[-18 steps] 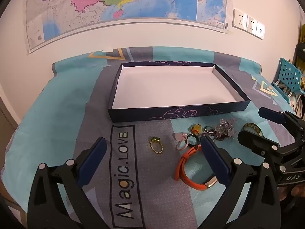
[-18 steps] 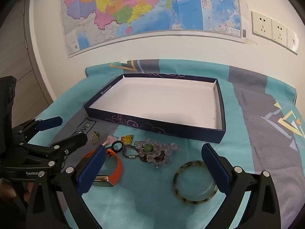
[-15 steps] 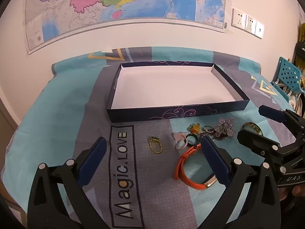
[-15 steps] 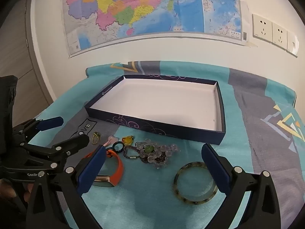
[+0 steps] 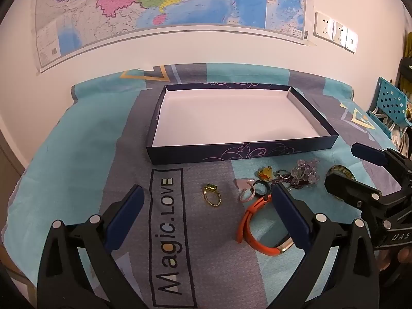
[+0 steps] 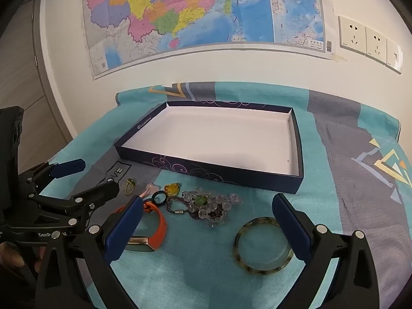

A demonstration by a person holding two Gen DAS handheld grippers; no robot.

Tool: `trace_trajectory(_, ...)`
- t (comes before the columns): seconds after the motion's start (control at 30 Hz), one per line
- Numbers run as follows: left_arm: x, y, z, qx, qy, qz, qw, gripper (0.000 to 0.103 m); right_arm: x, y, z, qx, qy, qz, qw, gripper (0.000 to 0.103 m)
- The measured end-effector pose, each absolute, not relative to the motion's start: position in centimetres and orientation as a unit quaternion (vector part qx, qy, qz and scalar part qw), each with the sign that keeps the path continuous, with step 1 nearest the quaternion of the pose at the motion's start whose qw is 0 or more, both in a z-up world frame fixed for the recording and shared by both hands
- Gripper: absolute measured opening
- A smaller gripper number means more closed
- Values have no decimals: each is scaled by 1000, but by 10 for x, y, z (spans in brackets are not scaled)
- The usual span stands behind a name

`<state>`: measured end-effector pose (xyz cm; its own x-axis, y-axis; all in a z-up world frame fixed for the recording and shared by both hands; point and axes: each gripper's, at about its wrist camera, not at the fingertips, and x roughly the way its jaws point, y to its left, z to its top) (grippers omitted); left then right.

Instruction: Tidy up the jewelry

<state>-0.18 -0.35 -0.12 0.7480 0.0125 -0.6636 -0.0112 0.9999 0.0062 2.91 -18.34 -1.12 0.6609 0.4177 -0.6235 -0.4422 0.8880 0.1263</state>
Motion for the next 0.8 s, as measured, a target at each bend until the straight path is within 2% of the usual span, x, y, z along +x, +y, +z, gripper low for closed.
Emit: trace_trajectory(0.8, 0, 5, 0, 1, 356, 8, 935, 97, 30, -184, -12, -13, 342, 237, 909, 97)
